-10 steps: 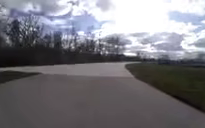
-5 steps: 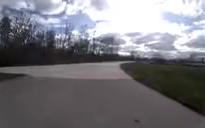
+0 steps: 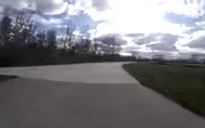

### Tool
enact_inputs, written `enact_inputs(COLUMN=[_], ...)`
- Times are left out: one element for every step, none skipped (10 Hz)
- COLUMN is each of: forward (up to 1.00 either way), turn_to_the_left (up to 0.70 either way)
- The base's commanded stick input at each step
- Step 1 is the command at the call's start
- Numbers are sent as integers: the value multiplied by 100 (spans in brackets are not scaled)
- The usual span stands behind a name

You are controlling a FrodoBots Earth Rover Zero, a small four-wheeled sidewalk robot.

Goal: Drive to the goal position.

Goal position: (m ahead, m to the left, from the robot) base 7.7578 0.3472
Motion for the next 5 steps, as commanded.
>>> enact_inputs(forward=[100, 100, 100, 100, 100], turn_to_the_left=[0, 0, 0, 0, 0])
